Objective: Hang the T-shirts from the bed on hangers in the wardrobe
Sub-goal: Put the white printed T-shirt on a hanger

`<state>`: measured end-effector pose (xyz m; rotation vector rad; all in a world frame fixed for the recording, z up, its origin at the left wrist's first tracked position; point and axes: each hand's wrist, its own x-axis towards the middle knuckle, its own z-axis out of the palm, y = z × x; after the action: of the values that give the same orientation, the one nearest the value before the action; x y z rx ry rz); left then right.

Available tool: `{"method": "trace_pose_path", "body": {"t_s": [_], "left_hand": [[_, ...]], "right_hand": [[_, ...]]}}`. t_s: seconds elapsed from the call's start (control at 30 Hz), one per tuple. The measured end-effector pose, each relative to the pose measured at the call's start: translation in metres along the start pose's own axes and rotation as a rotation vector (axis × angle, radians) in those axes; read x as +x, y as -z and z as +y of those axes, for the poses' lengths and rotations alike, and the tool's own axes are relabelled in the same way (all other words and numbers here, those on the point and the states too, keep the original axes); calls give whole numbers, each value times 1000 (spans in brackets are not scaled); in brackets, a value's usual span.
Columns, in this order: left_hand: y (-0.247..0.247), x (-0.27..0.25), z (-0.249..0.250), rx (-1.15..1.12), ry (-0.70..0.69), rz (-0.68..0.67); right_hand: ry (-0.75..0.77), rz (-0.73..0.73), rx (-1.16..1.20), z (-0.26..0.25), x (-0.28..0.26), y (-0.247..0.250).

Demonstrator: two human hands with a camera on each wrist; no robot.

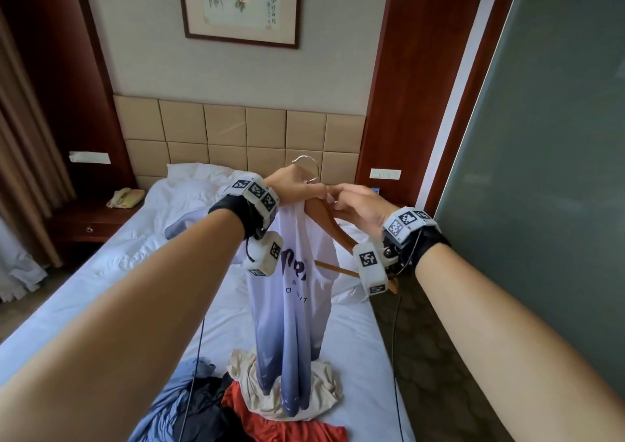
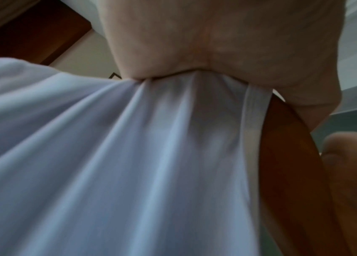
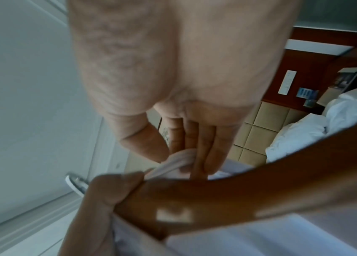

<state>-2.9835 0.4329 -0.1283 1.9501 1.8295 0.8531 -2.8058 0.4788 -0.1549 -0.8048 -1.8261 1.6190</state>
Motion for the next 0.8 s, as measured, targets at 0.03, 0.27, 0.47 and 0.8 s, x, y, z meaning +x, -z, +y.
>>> {"method": "trace_pose_path", "body": {"t_s": [0.03,0.27,0.47,0.8], "left_hand": [[0,-1,2,29,13,9],[-8,1,22,152,63,64],[-12,2,20,208,65,178],[-4,-12,18,222,145,333]], "right_hand": [[-11,17,-18,0,0,6],[76,130,-710,-8,11,12],[39,196,-987,-6,5,12],[-295,236,-1040,48,19,58]]}}
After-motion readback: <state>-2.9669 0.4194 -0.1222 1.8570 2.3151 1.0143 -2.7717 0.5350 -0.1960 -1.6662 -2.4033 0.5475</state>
